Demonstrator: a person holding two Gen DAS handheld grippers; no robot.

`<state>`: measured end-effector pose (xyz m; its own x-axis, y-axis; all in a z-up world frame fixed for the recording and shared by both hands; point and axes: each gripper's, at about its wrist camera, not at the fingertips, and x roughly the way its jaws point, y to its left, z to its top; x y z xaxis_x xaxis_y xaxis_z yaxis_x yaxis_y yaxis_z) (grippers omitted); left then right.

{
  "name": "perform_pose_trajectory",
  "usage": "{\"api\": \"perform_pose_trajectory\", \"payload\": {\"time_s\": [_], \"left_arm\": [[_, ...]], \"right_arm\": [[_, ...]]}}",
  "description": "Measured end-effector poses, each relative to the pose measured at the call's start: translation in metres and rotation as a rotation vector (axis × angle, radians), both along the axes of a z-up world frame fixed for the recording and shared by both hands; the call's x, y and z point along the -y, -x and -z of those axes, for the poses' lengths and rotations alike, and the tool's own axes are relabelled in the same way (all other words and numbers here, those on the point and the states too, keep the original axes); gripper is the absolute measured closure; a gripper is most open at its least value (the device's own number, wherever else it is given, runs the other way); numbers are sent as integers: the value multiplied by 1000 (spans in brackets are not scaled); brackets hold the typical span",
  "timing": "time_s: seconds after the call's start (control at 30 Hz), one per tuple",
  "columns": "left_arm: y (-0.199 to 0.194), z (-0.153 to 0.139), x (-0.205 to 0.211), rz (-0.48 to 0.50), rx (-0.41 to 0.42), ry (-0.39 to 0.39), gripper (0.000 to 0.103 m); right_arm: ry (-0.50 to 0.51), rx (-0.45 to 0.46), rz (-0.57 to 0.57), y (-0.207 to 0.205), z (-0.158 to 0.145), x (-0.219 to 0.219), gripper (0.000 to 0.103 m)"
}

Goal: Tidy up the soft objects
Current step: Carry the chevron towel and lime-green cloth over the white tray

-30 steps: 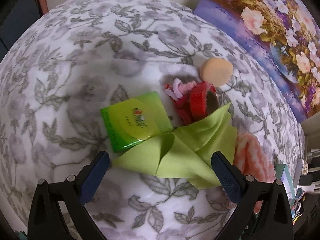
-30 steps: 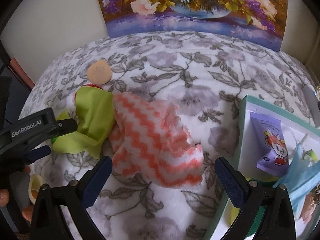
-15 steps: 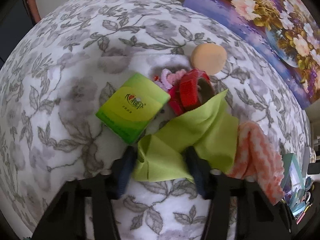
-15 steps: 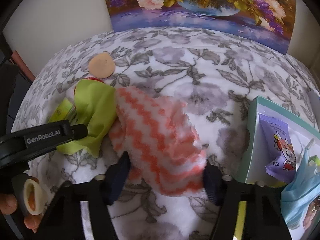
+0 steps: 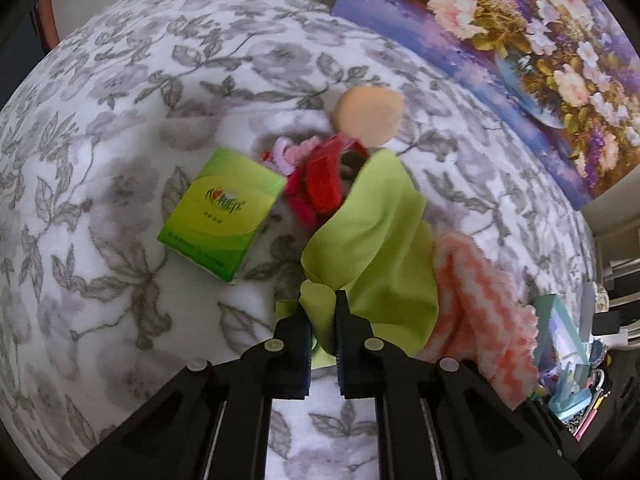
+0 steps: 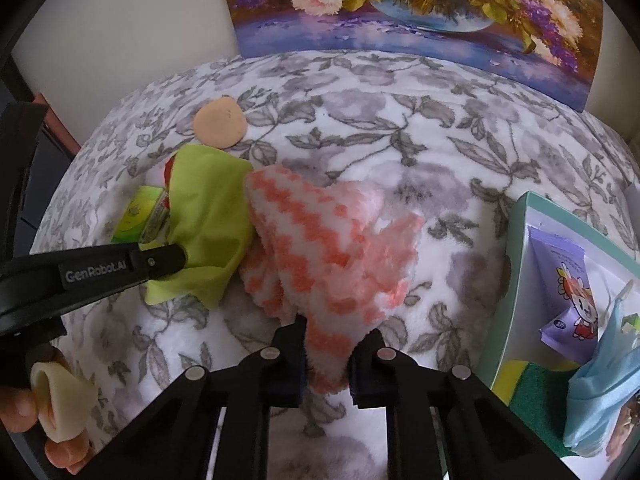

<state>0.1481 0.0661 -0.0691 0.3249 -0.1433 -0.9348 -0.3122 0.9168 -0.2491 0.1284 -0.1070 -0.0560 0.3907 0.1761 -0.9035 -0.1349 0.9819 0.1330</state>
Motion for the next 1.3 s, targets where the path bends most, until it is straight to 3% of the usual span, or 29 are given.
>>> {"api": "perform_pose_trajectory", "payload": {"time_s": [0.27, 0.73, 1.3], "left_arm": [[5, -38, -1, 11, 106, 4, 94], [33, -121, 5, 25, 310, -38, 94], [52, -155, 60, 124, 372, -53, 94]], "right_arm": [[-41, 50, 25, 2, -22, 7, 88], [-121, 209, 83, 25, -89, 32, 89], [-74, 216, 259, 58, -118, 107, 88]]}}
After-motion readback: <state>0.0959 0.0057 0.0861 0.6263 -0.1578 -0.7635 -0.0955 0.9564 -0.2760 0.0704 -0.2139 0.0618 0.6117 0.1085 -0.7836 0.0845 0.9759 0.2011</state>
